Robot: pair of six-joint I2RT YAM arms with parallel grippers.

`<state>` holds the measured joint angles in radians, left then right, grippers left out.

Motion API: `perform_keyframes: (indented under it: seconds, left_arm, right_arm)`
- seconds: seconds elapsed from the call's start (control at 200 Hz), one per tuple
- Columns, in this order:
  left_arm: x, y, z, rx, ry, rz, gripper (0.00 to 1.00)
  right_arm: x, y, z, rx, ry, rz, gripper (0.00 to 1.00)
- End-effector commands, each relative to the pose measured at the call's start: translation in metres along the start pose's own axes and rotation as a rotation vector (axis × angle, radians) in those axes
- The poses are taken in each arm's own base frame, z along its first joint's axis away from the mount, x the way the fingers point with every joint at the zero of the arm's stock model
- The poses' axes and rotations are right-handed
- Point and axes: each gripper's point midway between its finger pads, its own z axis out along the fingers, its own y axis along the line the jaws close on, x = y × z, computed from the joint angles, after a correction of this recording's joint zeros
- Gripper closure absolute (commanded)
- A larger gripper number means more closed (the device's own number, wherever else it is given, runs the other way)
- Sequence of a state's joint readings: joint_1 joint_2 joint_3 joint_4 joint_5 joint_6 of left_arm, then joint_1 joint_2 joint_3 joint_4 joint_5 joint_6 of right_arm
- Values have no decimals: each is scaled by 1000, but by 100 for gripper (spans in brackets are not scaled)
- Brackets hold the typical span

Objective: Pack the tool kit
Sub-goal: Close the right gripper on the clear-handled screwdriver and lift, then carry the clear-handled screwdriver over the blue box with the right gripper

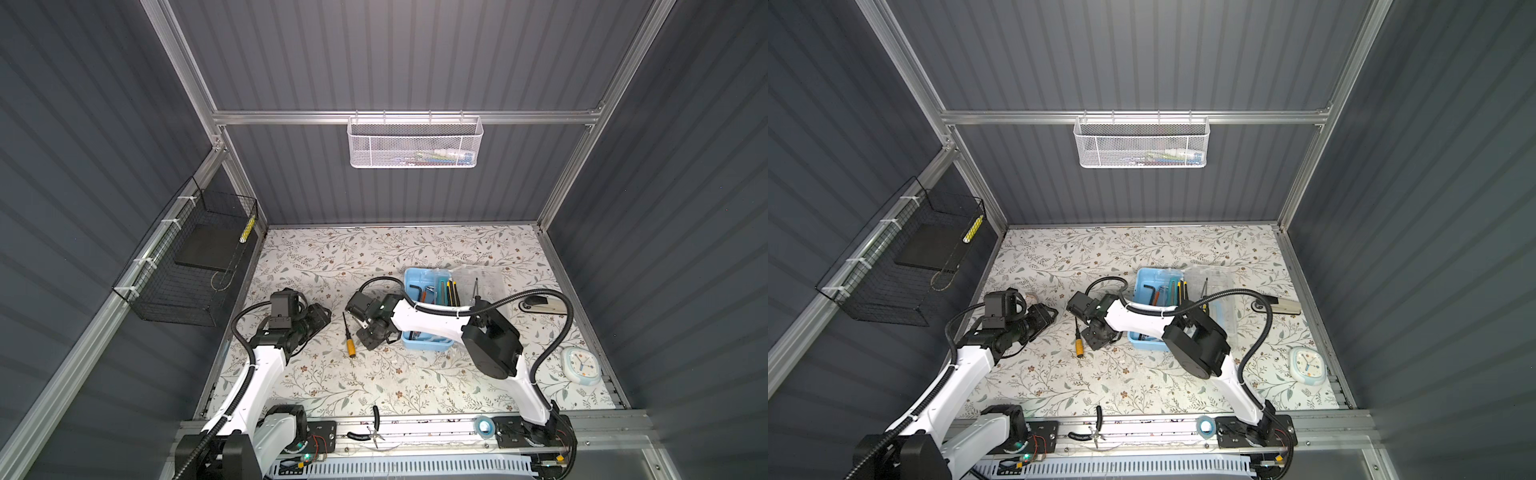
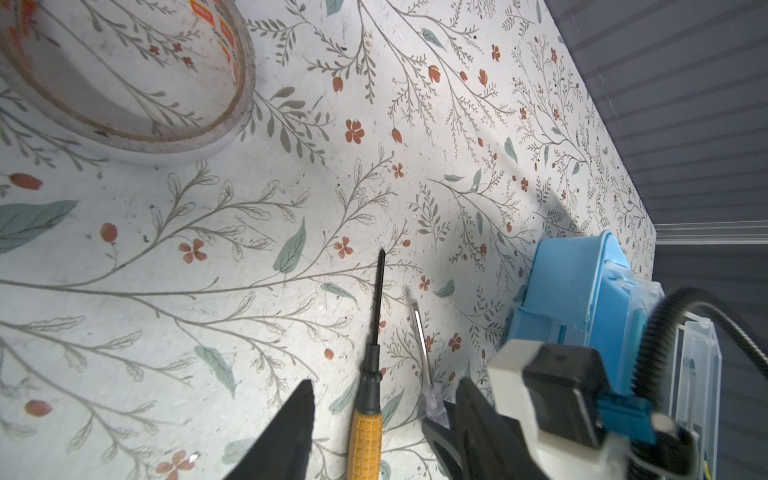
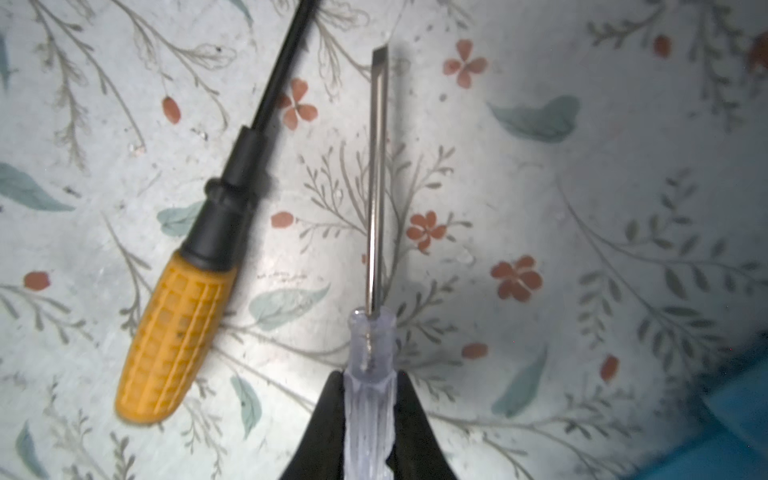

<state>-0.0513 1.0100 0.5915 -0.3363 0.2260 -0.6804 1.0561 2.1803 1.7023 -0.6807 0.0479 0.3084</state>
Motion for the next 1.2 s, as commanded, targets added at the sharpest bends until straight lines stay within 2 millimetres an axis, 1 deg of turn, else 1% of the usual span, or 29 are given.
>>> perform_keyframes:
  seconds: [0.0, 0.07, 0.115, 0.175, 0.235, 0.32, 0.415, 0.475, 0.55, 0.63, 0.695, 0.705, 0.74, 0.825, 0.905, 0.996, 1.171, 1.181, 1.196]
  left_arm:
    - [-5, -8, -2, 26, -8, 27, 45]
    - [-5, -9, -1, 34, -8, 27, 45]
    - [-4, -12, 0, 43, -8, 35, 45]
    - [-1, -18, 2, 51, -9, 58, 45]
    - [4, -28, 4, 40, -9, 109, 44]
    - [13, -50, 8, 26, -6, 199, 44]
    - [27, -79, 17, 64, 31, 258, 44]
    - [38, -97, 22, 68, 43, 324, 44]
    - [52, -121, 28, 67, 58, 422, 44]
    - [68, -143, 36, 78, 91, 499, 44]
    - [81, -158, 43, 105, 123, 532, 44]
    - [82, -160, 44, 112, 127, 534, 44]
    - [88, -166, 47, 134, 145, 540, 44]
    - [99, -176, 52, 170, 177, 544, 44]
    - [104, -178, 56, 174, 194, 545, 44]
    - [104, -178, 57, 174, 193, 549, 44]
    - [102, -176, 56, 166, 183, 551, 43]
    - [102, -176, 55, 166, 182, 553, 43]
    - [102, -175, 56, 162, 183, 553, 43]
  right_arm:
    - [-18, -8, -53, -22, -109, 46, 100]
    - [-18, -20, -83, -19, -170, 79, 100]
    - [-17, -32, -103, -12, -209, 108, 100]
    - [-10, -51, -125, 2, -243, 156, 100]
    - [0, -76, -148, 24, -281, 218, 100]
    - [21, -113, -175, 64, -315, 304, 100]
    - [52, -157, -203, 152, -340, 399, 100]
    - [71, -179, -217, 184, -359, 455, 100]
    - [94, -203, -229, 227, -375, 523, 100]
    - [116, -224, -235, 273, -372, 579, 100]
    - [130, -237, -230, 304, -348, 613, 100]
    - [132, -238, -235, 306, -367, 619, 100]
    - [140, -243, -235, 318, -363, 638, 100]
    - [156, -256, -231, 360, -336, 670, 100]
    - [167, -266, -225, 390, -318, 691, 100]
    - [172, -271, -212, 381, -288, 713, 100]
    - [166, -272, -203, 354, -294, 729, 100]
    - [167, -273, -196, 351, -271, 732, 100]
    - [167, -273, -193, 348, -262, 734, 100]
